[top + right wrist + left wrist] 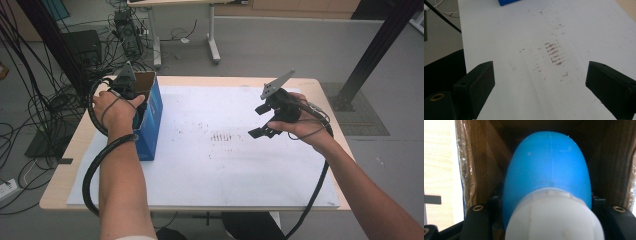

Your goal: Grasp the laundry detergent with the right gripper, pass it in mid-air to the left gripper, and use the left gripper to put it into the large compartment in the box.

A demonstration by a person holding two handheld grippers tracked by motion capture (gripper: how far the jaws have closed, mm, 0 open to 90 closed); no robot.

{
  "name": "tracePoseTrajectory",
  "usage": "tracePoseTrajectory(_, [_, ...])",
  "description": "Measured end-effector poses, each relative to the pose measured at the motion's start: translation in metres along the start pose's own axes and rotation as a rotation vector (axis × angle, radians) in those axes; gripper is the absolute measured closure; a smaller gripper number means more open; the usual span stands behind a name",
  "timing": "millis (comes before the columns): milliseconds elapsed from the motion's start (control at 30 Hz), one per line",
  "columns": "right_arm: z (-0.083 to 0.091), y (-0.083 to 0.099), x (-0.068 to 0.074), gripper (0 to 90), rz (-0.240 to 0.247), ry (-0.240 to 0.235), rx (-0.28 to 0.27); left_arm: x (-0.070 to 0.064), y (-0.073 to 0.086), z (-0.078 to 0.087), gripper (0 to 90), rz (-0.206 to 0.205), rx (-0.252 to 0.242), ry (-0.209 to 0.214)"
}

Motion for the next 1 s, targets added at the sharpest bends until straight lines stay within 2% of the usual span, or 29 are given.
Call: tracePoseTrajectory(1000, [-0.0014, -0.0001, 0.0012, 8.7, -0.003, -0.004, 0.003, -0.0006, 0.0000, -0.0001, 37.3, -0.003, -0.005, 0.001])
Point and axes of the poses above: each handheld gripper's, and its own axes: z roughly backward along the jaws, y roughly out of its underside, x roughly to its left, the point moved 7 cm from there along -z, roughly forward along the jaws, and after that the axes turned 1 degree about -z, right-handed, at the moved point
